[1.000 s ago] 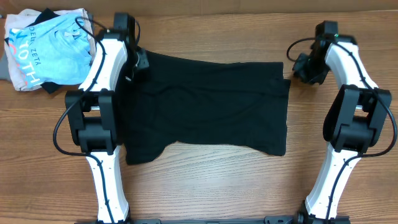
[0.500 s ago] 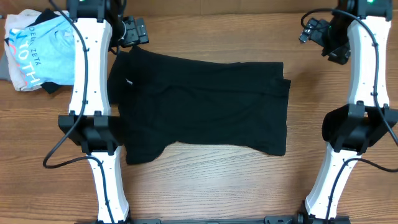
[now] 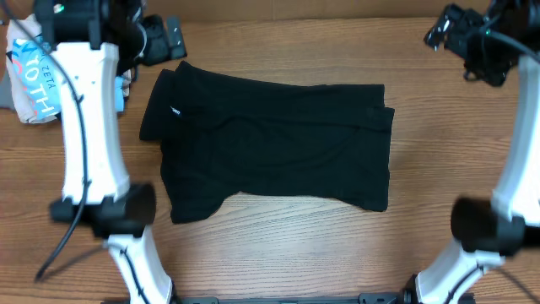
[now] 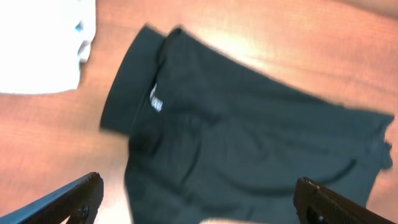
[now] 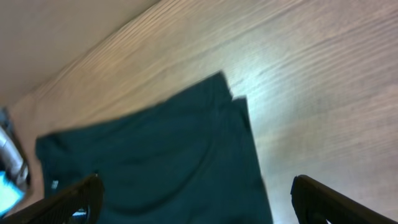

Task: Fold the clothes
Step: 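Release the shirt and lift both grippers away, then lower both grippers to the shirt's lower-left and lower-right edges and grasp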

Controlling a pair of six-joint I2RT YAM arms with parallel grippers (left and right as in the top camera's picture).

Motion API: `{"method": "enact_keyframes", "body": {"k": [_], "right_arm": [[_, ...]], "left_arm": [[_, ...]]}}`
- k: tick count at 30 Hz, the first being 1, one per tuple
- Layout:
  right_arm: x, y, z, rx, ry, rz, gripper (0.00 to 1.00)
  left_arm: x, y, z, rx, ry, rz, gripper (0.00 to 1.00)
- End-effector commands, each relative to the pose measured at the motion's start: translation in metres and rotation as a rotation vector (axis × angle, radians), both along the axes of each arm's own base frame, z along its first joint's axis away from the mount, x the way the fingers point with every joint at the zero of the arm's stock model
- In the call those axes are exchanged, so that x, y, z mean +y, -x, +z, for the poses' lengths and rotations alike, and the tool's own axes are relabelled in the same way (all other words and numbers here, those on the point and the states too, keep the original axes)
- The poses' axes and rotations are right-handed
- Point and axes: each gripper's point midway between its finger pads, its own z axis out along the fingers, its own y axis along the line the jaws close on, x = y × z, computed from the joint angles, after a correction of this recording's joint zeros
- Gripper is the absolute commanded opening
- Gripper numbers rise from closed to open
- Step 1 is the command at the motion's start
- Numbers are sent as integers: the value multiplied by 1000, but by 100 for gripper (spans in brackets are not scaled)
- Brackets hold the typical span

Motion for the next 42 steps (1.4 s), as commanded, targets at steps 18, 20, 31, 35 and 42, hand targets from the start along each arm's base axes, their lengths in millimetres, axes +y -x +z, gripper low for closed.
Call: {"method": "enact_keyframes", "body": {"k": [18,20,31,35,42], "right_arm": [[18,122,-138,316,-61,-64,100],[18,128,-149,346,-62,-64,100],[30,137,-195,406,-129,-45,100],[29,130,-195,376,-125,-44,100],[29,130,-195,376,-125,-44,100]], "left_arm": [[11,186,-188,536,27,158,100],[15,187,-202,541,38,180,100],[35,202,-254,579,53,257,80],[35,209,-265,614,48,257,81],[40,205,-294,643,23,261,85]]}}
